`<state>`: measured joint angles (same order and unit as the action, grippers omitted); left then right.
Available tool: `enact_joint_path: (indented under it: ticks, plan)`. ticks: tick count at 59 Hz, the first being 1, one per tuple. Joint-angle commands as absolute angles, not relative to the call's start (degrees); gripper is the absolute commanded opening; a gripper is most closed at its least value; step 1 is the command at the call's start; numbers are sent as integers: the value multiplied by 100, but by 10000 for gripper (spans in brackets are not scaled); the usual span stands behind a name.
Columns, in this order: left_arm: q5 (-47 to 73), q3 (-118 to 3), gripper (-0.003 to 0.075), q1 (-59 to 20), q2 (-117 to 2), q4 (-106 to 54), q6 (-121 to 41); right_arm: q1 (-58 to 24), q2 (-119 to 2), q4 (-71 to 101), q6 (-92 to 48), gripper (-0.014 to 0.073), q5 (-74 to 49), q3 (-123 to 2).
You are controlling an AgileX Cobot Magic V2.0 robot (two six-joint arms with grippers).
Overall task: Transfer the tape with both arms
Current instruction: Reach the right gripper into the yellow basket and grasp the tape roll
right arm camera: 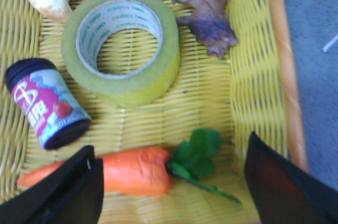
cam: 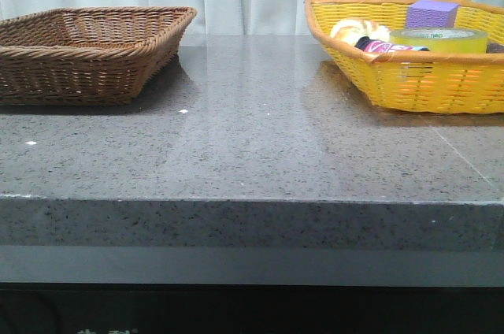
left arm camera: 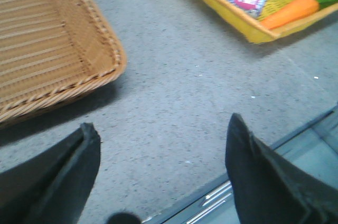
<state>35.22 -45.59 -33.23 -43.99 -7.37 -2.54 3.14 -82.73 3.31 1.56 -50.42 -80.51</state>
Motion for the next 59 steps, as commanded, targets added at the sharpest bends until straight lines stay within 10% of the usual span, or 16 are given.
enact_joint_path:
  ticks: [1, 38, 59]
  plan:
    - [3051, -4746, 491, -3500, -4391, -818, -245, 344, -8586, 500, 165, 572, -4962, -8694]
    - [3097, -4746, 491, -3539, -4391, -941, -245, 344, -11079, 665, 154, 568, -5814, -11178]
    - [3136, -4746, 491, -3539, -4391, -941, -245, 344, -11547, 720, 154, 412, -5951, -11399]
